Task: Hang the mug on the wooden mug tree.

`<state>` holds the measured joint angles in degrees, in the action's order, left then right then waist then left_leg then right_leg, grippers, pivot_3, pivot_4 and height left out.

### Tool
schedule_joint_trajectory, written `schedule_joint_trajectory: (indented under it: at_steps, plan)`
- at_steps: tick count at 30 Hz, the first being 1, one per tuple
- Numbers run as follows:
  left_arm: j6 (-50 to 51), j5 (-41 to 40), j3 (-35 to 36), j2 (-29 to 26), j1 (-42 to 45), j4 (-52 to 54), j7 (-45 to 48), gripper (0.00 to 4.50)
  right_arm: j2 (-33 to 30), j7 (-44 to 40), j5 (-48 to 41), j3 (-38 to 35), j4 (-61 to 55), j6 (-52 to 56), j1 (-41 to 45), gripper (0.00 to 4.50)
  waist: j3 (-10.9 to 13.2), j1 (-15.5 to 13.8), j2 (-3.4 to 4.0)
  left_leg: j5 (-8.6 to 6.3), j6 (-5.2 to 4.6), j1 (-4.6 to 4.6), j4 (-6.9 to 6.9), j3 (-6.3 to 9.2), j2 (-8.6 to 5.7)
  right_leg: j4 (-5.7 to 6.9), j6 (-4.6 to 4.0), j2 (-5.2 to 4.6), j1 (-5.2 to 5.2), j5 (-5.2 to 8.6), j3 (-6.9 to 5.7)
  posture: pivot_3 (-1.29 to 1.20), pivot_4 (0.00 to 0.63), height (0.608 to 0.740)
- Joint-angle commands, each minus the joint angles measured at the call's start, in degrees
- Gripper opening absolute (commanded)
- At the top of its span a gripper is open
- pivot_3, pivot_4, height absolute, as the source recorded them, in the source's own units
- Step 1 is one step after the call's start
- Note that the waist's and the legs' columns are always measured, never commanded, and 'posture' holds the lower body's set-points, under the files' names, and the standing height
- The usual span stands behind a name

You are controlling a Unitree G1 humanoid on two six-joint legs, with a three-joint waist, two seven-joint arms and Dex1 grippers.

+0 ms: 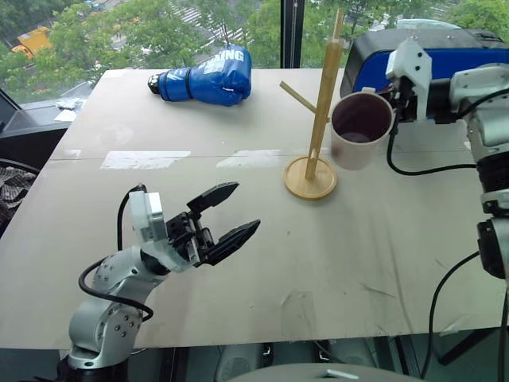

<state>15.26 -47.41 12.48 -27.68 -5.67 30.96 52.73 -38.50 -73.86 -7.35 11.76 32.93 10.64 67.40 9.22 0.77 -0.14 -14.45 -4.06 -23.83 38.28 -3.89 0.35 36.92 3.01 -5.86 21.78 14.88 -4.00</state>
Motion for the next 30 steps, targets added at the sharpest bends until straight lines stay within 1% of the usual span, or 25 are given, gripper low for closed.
schedule_joint_trajectory:
  at_steps: [1, 2, 4, 7, 8, 12, 14, 17, 18, 21, 24, 26, 30]
  plan:
    - [-1.63, -0.51, 0.89, -0.05, -0.21, 2.02, 0.16, 4.50, 0.49, -0.95, 2.00, 0.42, 0.94, -2.13, 2.59, 0.66, 0.00, -0.01, 0.00, 0.00, 0.00, 0.00, 0.00, 0.00, 0.00, 0.00, 0.00, 0.00, 0.00, 0.00, 0.00, 0.00, 0.150, 0.731]
    - [-1.84, -0.43, 0.89, -0.02, -0.27, 1.84, 0.19, 4.50, 0.68, -1.20, 2.34, 0.61, 1.24, -2.38, 2.64, 0.96, 0.00, -0.04, 0.00, 0.00, 0.00, 0.00, 0.00, 0.00, 0.00, 0.00, 0.00, 0.00, 0.00, 0.00, 0.00, 0.00, 0.150, 0.731]
    - [-2.18, -0.38, 0.89, 0.04, -0.38, 1.60, 0.19, 4.50, 0.85, -1.67, 2.71, 0.63, 1.28, -2.48, 2.44, 1.88, 0.00, -0.05, 0.01, 0.00, 0.01, 0.00, 0.00, 0.00, 0.00, 0.00, 0.00, -0.01, 0.00, 0.00, 0.00, 0.00, 0.150, 0.731]
    - [-2.67, -0.64, 1.04, 0.19, -0.60, 1.33, 0.34, 4.50, 0.42, 1.45, 3.08, -1.40, 0.46, -4.47, 1.16, 3.36, 0.01, -0.02, 0.01, 0.00, 0.01, -0.01, -0.01, 0.00, 0.00, 0.00, 0.00, -0.01, 0.00, 0.00, -0.01, 0.00, 0.150, 0.731]
    - [-2.74, -0.78, 1.12, 0.23, -0.68, 1.30, 0.34, 4.50, 0.05, 1.58, 2.66, -2.01, -0.05, -3.96, 0.79, 3.74, 0.01, -0.02, 0.01, 0.00, 0.01, -0.01, -0.01, 0.00, 0.00, 0.00, 0.00, -0.01, 0.00, 0.00, -0.01, 0.00, 0.150, 0.731]
    - [-2.76, -1.44, 1.34, 0.10, -0.98, 1.23, 0.52, 4.50, -2.48, 2.30, 0.37, -5.58, -3.82, -1.30, -1.93, 3.74, 0.01, -0.22, 0.01, 0.00, 0.01, -0.01, -0.01, 0.00, 0.00, -0.01, 0.00, -0.03, -0.01, 0.00, -0.04, 0.00, 0.150, 0.731]
    - [-2.56, -2.03, 1.65, 0.00, -1.09, 0.98, 0.71, 4.50, -5.22, 2.41, -2.48, -9.21, -8.75, 1.83, -5.26, 3.74, 0.01, -0.43, 0.00, 0.00, 0.01, -0.01, 0.00, 0.00, -0.01, -0.02, 0.00, -0.06, -0.01, 0.00, -0.05, 0.00, 0.150, 0.731]
    - [-2.40, -2.53, 1.98, -0.32, -1.09, 0.45, 1.15, 4.50, -7.87, 2.37, -5.47, -12.38, -14.51, 5.98, -9.11, 3.74, 0.01, -0.29, 0.01, 0.00, 0.01, -0.03, -0.01, 0.01, -0.01, -0.03, 0.00, -0.10, -0.02, 0.00, -0.06, 0.00, 0.150, 0.731]
    - [-2.21, -2.88, 2.09, -0.53, -1.02, 0.17, 1.49, 4.50, -9.39, 2.58, -6.96, -14.44, -17.18, 8.08, -11.72, 3.74, 0.01, -0.15, 0.01, 0.00, 0.01, -0.02, -0.01, 0.01, -0.01, -0.03, 0.00, -0.10, -0.02, 0.00, -0.06, 0.00, 0.150, 0.731]
    - [-1.72, -3.62, 2.73, -1.47, -0.88, -0.90, 2.84, 4.50, -13.99, 3.99, -9.40, -20.63, -24.28, 11.24, -21.64, 3.74, 0.00, -0.45, -0.01, -0.01, 0.02, 0.00, -0.03, 0.10, 0.00, -0.02, -0.01, -0.10, -0.06, 0.00, -0.14, 0.00, 0.150, 0.731]
    - [-1.42, -4.38, 3.89, -2.60, -1.30, -1.78, 4.20, 4.50, -16.54, 6.75, -10.99, -27.69, -30.32, 13.26, -33.35, 3.74, 0.01, -0.61, 0.00, -0.01, 0.01, -0.01, -0.01, 0.09, 0.00, -0.06, -0.01, -0.14, -0.09, 0.00, -0.13, 0.00, 0.150, 0.731]
    - [-1.22, -4.74, 4.73, -3.17, -1.86, -2.21, 4.88, 4.50, -16.54, 8.82, -12.01, -32.70, -34.36, 14.45, -40.95, 3.74, -0.01, -0.72, -0.02, -0.01, 0.01, 0.00, -0.04, 0.08, 0.00, -0.06, -0.01, -0.14, -0.08, 0.00, -0.12, 0.00, 0.150, 0.731]
    - [0.26, -3.92, 6.26, -4.53, -4.36, -3.25, 4.06, 4.50, -13.54, 12.78, -14.93, -42.53, -45.81, 18.22, -56.72, 3.74, 0.01, -0.70, 0.04, -0.01, 0.01, 0.05, -0.04, 0.13, 0.00, -0.07, -0.01, -0.15, -0.13, 0.01, -0.11, 0.00, 0.150, 0.731]
